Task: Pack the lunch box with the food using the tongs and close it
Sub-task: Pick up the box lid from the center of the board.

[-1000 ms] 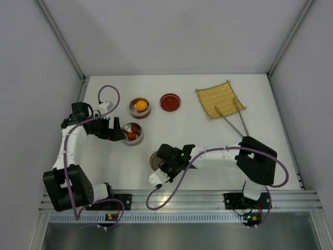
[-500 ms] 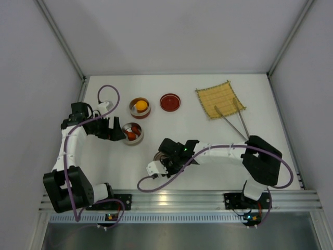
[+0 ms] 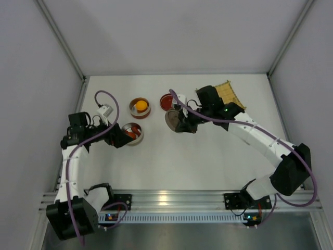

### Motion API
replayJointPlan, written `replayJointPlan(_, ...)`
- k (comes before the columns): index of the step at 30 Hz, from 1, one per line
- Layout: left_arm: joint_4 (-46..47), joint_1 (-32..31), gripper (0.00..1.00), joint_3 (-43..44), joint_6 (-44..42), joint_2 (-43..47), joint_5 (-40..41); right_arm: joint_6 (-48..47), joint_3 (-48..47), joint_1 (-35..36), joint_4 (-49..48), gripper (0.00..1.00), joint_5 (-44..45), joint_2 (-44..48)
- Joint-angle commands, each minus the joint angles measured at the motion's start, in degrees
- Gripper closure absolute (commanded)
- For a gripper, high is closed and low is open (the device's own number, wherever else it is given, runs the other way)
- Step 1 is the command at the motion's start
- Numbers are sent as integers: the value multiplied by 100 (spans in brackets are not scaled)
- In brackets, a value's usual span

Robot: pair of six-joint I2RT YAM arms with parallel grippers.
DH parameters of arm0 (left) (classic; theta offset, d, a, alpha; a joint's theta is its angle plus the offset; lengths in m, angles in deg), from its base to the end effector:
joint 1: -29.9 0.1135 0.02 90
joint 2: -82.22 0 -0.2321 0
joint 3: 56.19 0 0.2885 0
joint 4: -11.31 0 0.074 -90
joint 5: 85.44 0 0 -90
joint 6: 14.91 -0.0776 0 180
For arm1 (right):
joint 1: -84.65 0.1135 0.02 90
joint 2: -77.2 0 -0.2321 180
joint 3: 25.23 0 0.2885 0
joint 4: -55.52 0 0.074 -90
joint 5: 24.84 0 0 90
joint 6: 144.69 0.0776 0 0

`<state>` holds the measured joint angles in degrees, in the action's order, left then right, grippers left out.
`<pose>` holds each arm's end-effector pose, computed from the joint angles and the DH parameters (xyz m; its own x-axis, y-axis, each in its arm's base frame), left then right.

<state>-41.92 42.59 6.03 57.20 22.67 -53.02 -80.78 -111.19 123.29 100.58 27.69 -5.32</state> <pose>0.2719 -0.0059 0.2377 -0.5925 0.0354 -0.8048 0.6172 0.6620 -0.4253 0.2667 0.2736 0.2709 -0.0918 -0.5202 -0.8491 -0.9923 0.1193 0.0341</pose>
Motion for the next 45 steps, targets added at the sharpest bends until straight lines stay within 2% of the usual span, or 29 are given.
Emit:
replayJointPlan(1, 1001, -100, 6, -503, 382, 522, -1000, 813, -102, -426, -1, 100, -1173, 131)
replayJointPlan(5, 2169, -161, 7, -951, 1382, 918, -1588, 1675, -181, -857, -387, 100, -2130, 166)
replayJointPlan(6, 2903, -248, 8, -1031, 2089, 971, -1650, 1842, -198, -936, -579, 100, -2446, 166)
replayJointPlan(7, 3241, -319, 8, -1162, 2384, 980, -1660, 2183, -216, -963, -686, 100, -2571, 175)
replayJointPlan(9, 3769, -686, 9, -1233, 2754, 1033, -1485, 2519, -181, -1007, -1079, 100, -2860, 192)
replayJointPlan(12, 4052, -1231, 10, -1321, 3087, 1112, -896, 3117, -58, -1016, -1424, 100, -3037, 271)
replayJointPlan(14, 4946, -1532, 10, -1531, 3579, 1060, -685, 3373, 30, -1016, -1732, 100, -3064, 350)
replayJointPlan(17, 6299, -1682, 10, -1838, 4956, 770, -614, 3312, 13, -1007, -1689, 100, -3029, 421)
replayJointPlan(19, 7421, -1743, 10, -1989, 5469, 612, -570, 3233, 12, -1007, -1636, 100, -3003, 508)
replayJointPlan(20, 7672, -1796, 9, -2033, 5785, 481, -526, 3207, 12, -989, -1610, 100, -2985, 526)
replayJointPlan(25, 8804, -2253, 8, -2060, 6453, -108, -140, 3066, -40, -884, -1478, 100, -2862, 720)
replayJointPlan(28, 9508, -2280, 7, -2086, 6981, -503, -148, 2899, -93, -814, -1355, 100, -2792, 790)
replayJointPlan(30, 10536, -2358, 6, -2112, 7867, -837, -148, 2881, -102, -709, -1346, 100, -2713, 843)
replayJointPlan(32, 11456, -2481, 6, -2095, 8202, -1040, -113, 2872, -110, -664, -1346, 100, -2695, 878)
replayJointPlan(36, 11919, -2780, 6, -1955, 8293, -1340, -95, 2925, -233, -594, -1320, 100, -2695, 896)
replayJointPlan(40, 11524, -3088, 7, -1709, 7706, -1454, -122, 2916, -295, -524, -1267, 100, -2713, 904)
replayJointPlan(45, 11436, -3158, 8, -1568, 7458, -1621, -87, 2943, -322, -453, -1249, 100, -2739, 913)
